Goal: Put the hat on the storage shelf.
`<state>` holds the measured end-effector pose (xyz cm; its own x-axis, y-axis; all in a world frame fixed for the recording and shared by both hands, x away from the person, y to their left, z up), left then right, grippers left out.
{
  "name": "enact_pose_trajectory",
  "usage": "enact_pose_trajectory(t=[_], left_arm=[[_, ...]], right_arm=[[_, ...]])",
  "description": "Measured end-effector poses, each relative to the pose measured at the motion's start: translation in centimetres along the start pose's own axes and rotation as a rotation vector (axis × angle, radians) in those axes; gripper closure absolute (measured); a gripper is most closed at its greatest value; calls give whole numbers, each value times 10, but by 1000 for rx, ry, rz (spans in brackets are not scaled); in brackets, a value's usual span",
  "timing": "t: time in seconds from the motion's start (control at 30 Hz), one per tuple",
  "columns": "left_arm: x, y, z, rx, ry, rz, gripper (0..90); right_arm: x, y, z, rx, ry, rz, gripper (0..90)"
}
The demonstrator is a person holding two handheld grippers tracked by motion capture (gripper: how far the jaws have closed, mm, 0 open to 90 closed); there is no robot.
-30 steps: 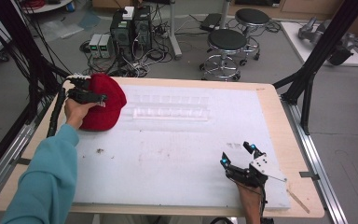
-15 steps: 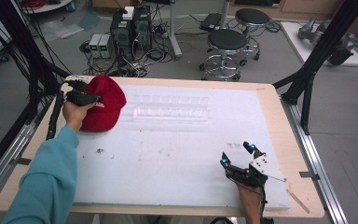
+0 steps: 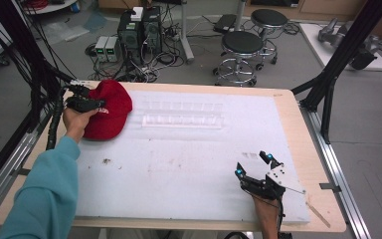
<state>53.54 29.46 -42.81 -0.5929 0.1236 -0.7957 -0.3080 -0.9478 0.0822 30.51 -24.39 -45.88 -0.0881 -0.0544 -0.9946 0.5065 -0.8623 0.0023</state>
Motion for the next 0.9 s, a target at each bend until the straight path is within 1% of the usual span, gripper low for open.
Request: enact_pose_trajectory(t=[0.07, 0.13, 0.23, 0.3, 0.4, 0.47, 0.5, 0.53, 0.57, 0.6, 0.63, 0.67, 0.7, 0.73, 0.77, 0.8, 0.83, 0.9], left_arm=[[-2, 1, 3, 6, 13, 0, 853], [-5, 3, 9, 15, 23, -12, 853], [-9, 6, 17, 28, 44, -15, 854], [-12, 8, 23, 40, 59, -17, 853], [-17, 11, 36, 58, 86, -30, 853], [-21, 14, 44, 74, 108, -29, 853], [-22, 15, 48, 83, 119, -30, 853], [-24, 16, 54, 93, 132, -32, 853], [-24, 16, 54, 93, 132, -32, 853], [-27, 18, 61, 111, 152, -42, 853], [-28, 20, 65, 119, 163, -49, 853], [-28, 20, 65, 119, 163, -49, 853], [-31, 24, 72, 141, 185, -61, 853], [-32, 26, 75, 157, 197, -66, 854], [-32, 26, 75, 157, 197, -66, 853], [-33, 29, 78, 175, 206, -65, 853], [-34, 33, 83, 206, 217, -63, 853], [-35, 40, 87, 239, 220, -69, 853]], right_arm=[[0, 0, 0, 2, -5, 5, 98], [0, -1, -1, 4, -8, 9, 98], [0, -1, -1, 8, -13, 15, 98], [0, 0, -1, 20, -16, 0, 98], [1, 1, -1, 28, -20, -8, 98], [1, 0, -2, 29, -24, -5, 98], [0, 0, -2, 30, -25, 7, 98], [1, 0, -3, 29, -31, 6, 98], [1, 0, -3, 35, -37, 17, 98], [1, -1, -4, 38, -44, 21, 98], [1, -2, -4, 40, -48, 28, 98], [1, -2, -5, 37, -52, 33, 98], [1, -3, -5, 39, -59, 30, 98], [1, -2, -6, 36, -61, 39, 98], [1, -3, -6, 34, -67, 38, 98], [1, -3, -6, 31, -72, 34, 98], [1, -3, -7, 31, -73, 37, 98], [1, -3, -7, 26, -78, 45, 98]])
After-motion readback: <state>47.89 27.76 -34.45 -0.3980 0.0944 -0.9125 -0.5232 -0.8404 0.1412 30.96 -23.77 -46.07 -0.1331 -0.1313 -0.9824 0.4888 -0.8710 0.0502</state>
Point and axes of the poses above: each handheld gripper's, and its own axes: z roughly backward along the jaws, x roughly out of its underside, y roughly to its right, the point moved 6 cm from there along -z, roughly forward along the jaws, and after that the axes turned 4 degrees about -x, right-handed, at the moved point
